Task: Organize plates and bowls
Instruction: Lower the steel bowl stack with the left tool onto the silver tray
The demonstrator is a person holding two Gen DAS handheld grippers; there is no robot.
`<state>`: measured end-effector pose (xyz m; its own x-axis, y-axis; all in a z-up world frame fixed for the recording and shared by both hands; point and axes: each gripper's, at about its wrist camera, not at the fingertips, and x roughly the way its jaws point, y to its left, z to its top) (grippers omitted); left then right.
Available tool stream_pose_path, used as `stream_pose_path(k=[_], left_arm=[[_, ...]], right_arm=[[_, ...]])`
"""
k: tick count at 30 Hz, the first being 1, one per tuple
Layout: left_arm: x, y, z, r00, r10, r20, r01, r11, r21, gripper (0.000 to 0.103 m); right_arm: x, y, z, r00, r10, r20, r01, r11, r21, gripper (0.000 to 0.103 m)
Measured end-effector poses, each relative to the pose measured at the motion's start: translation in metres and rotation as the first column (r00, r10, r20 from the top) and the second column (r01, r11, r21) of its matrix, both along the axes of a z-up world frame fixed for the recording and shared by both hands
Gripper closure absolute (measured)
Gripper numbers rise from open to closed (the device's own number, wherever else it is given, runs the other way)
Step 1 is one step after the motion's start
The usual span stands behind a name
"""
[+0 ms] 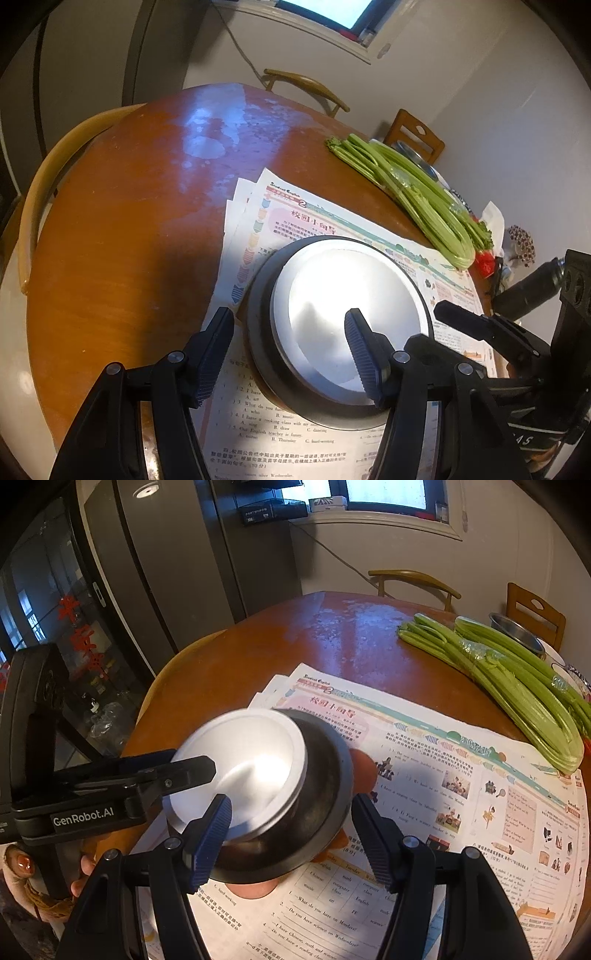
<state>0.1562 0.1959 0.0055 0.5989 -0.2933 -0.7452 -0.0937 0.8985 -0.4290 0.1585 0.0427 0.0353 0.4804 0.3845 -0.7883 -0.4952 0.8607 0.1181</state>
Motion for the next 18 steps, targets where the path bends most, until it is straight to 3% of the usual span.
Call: stream_pose_path(k=[10, 18], left_arm=[[-0.016, 0.020, -0.015, 0.995, 0.094, -0.042, -0.097, 0.992, -0.086, 0.036], [-0.004, 0.004, -0.024, 0.995, 0.057, -0.083, -0.068, 0.989, -0.130, 0.035]], right_arm=[[0.015, -0.024, 0.006, 0.998, -0.045, -0.051, 0.049, 0.997, 0.063, 0.036], [0.023, -0.027, -0.003, 0.992, -0.051, -0.115, 0.062, 0.994, 0.090, 0.036]])
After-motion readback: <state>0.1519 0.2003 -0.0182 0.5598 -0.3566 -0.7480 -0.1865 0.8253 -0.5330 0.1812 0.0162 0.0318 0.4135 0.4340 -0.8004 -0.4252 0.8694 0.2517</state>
